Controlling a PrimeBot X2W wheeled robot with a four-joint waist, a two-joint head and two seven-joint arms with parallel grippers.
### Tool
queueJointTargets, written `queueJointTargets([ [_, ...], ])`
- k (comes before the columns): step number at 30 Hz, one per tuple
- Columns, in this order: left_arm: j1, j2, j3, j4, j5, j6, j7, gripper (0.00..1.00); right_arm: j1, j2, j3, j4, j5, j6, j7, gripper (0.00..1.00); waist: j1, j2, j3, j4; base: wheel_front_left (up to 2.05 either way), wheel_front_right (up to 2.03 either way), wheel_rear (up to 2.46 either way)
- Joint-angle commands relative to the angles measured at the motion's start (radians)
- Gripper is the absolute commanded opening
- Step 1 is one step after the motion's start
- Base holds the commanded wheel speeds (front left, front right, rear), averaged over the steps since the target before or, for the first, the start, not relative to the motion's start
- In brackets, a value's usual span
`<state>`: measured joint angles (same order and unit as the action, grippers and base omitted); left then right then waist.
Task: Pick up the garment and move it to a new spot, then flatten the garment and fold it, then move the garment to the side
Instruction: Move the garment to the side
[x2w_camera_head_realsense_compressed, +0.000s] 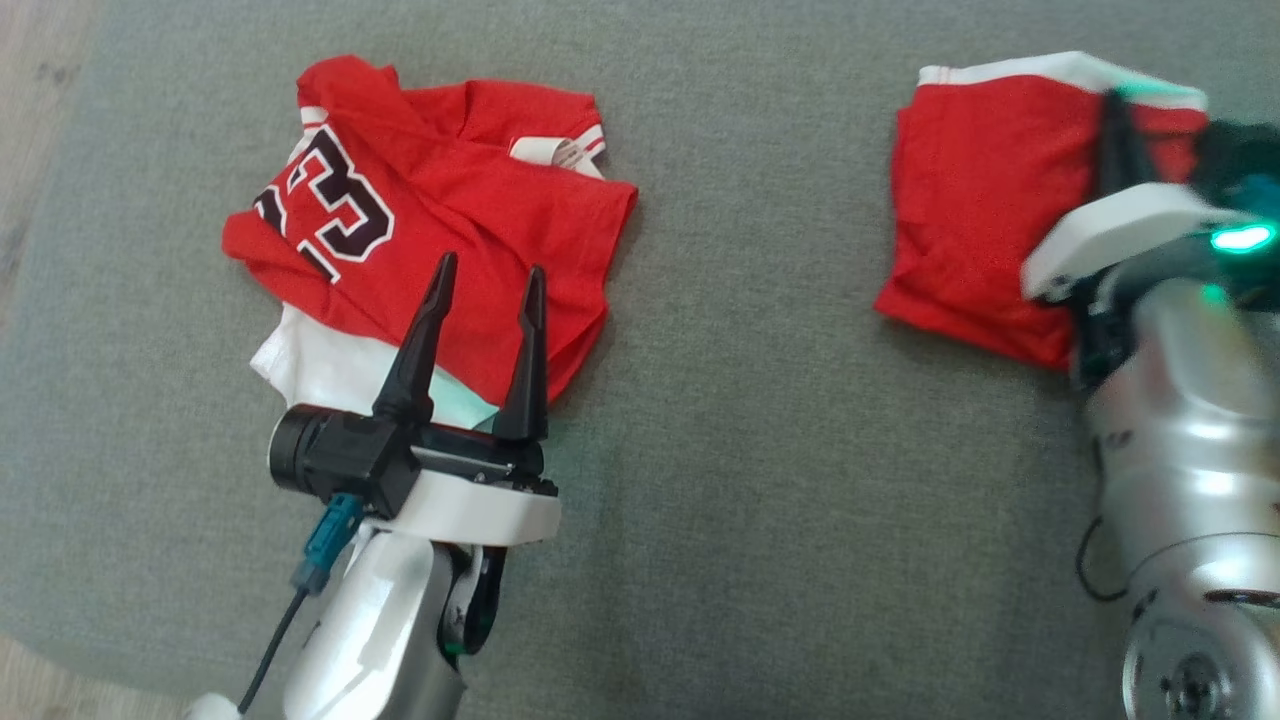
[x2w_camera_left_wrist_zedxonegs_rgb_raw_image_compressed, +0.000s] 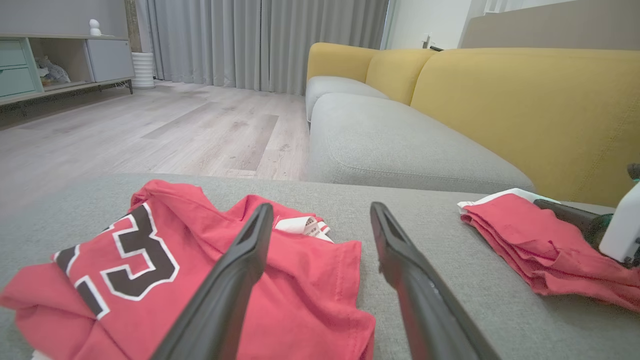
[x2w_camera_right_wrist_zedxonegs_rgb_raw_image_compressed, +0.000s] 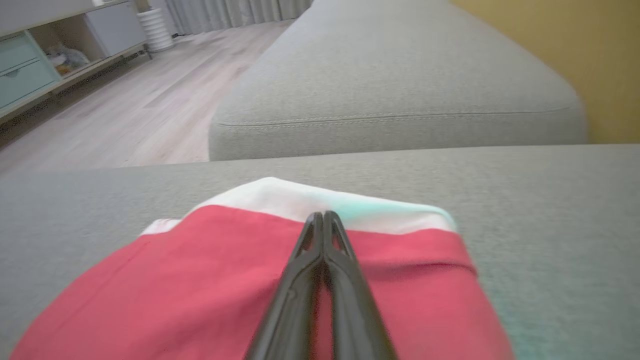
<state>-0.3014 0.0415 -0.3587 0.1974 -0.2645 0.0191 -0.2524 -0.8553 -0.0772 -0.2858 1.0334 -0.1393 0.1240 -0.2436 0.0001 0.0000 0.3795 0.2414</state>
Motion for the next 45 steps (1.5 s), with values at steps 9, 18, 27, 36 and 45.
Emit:
queueJointTargets([
  [9, -0.008, 0.009, 0.033, -0.022, 0.007, 0.006, -0.009, 1.00, 0.050, 0.027, 0.412, 0.042, 0.243, 0.007, -0.018, 0.00, -0.0001, 0.0000, -0.046, -0.042, 0.00, 0.00, 0.00],
  [18, 0.030, 0.009, 0.080, -0.019, 0.028, 0.003, -0.009, 1.00, 0.148, 0.027, 0.406, -0.183, 0.349, 0.007, -0.018, 0.00, -0.0001, 0.0000, -0.109, -0.111, 0.00, 0.00, 0.00],
  [27, 0.090, 0.009, 0.133, -0.015, 0.033, -0.004, -0.009, 1.00, 0.347, 0.027, 0.335, -0.421, 0.356, 0.007, -0.018, 0.00, -0.0001, 0.0000, -0.220, -0.190, 0.00, 0.00, 0.00],
  [36, 0.147, 0.009, 0.136, 0.014, 0.027, -0.009, -0.009, 1.00, 0.588, 0.027, 0.294, -0.573, 0.360, 0.007, -0.018, 0.00, -0.0001, 0.0000, -0.289, -0.222, 0.00, 0.00, 0.00],
  [45, 0.190, 0.009, 0.134, 0.047, 0.034, -0.016, -0.009, 1.00, 0.727, 0.027, 0.302, -0.656, 0.392, 0.007, -0.018, 1.00, -0.0001, 0.0000, -0.314, -0.241, 0.00, 0.00, 0.00],
])
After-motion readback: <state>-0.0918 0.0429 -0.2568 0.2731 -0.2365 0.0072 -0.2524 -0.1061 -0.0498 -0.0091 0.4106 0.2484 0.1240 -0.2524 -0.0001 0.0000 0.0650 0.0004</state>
